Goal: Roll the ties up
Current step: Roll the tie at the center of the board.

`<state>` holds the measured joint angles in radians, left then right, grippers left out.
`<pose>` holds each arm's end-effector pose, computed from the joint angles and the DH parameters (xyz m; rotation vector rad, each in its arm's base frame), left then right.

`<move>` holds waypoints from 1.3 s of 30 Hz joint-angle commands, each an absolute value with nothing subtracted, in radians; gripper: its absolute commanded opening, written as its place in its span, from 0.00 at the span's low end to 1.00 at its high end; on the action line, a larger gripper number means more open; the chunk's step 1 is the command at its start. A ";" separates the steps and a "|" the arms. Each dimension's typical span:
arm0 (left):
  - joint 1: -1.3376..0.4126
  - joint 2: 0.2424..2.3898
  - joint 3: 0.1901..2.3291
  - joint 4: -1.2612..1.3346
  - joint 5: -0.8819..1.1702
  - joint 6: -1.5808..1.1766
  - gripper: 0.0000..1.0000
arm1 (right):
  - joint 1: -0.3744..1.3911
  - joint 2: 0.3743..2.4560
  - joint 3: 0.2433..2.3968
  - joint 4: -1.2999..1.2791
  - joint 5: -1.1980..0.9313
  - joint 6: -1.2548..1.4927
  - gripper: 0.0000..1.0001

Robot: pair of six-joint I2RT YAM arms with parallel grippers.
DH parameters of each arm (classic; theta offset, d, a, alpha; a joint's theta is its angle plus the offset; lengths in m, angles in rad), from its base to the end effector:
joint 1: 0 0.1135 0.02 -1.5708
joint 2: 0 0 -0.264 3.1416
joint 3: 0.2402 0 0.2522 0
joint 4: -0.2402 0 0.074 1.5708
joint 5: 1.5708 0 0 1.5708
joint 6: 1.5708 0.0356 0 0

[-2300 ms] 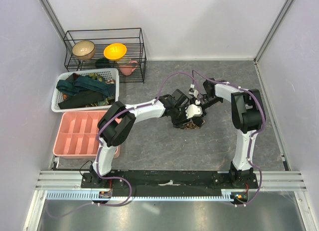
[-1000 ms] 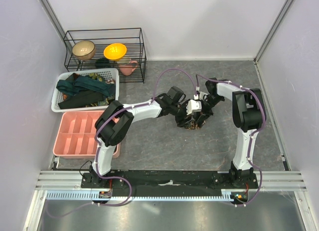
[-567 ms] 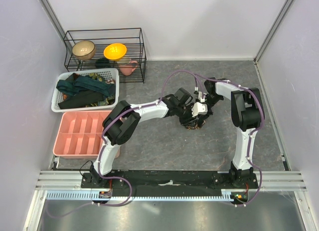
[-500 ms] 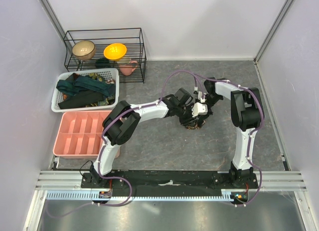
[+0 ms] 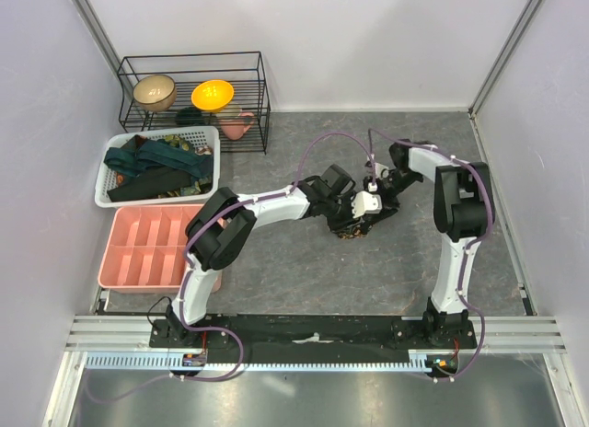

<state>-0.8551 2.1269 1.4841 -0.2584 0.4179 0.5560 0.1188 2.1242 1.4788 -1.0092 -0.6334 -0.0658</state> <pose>0.2893 -0.3547 0.1554 1.7379 1.7596 -0.6450 0.3767 0.0662 0.1363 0.2272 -2.8862 -0.9452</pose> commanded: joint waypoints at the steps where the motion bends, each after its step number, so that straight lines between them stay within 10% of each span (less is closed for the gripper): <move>1: -0.854 2.203 1.473 -0.494 0.324 0.591 0.02 | 0.039 2.054 1.486 -1.040 -0.702 -0.155 0.60; 13: -0.854 2.224 1.509 -0.522 0.331 0.611 0.02 | 0.057 2.137 1.375 -0.852 -0.784 -0.041 0.83; 31: -0.854 2.237 1.529 -0.525 0.339 0.612 0.02 | 0.100 2.095 1.324 -0.775 -1.028 -0.032 0.71; 39: -0.854 2.240 1.531 -0.529 0.344 0.612 0.02 | 0.135 2.092 1.321 -0.745 -0.925 0.043 0.42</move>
<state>-0.8520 2.1532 1.5597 -0.3973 0.3950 0.5785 0.1066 2.1166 1.3247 -0.7971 -0.9947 0.0185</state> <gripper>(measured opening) 0.467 0.483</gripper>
